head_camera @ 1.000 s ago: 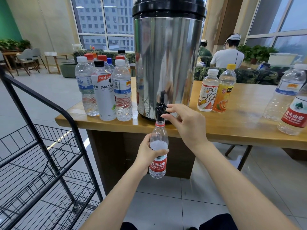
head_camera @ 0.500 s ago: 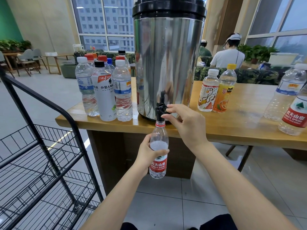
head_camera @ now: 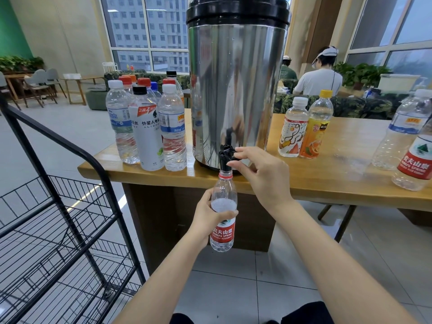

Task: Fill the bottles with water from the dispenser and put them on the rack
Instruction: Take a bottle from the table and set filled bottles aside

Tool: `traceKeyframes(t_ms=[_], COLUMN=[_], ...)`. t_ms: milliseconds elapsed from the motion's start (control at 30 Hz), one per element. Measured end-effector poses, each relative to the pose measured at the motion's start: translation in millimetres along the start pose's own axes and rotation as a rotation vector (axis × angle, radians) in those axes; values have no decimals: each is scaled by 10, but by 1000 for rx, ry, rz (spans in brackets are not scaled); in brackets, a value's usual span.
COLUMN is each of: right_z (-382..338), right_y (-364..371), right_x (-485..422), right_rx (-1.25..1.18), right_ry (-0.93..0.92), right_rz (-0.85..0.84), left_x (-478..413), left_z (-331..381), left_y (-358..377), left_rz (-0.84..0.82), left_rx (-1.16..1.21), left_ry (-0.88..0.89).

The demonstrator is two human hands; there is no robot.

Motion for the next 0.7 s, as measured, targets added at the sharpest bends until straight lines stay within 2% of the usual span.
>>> traceKeyframes(t_ms=[700], right_z=[21], right_y=[17], right_x=[0], right_rx=[-14], right_ry=[36], right_rz=[-35], left_x=[14], left_z=[29], left_y=[-2], left_rz=[3], left_rx=[-15], left_ry=[1])
Point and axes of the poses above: each hand's wrist, its own x-axis away from the middle knuckle, its own y-axis out of the palm, z = x × y, the point moved 8 cm from there along -x, towards the middle knuckle, and after that the axes turned 10 degrees about y, right-handed, at the moved point
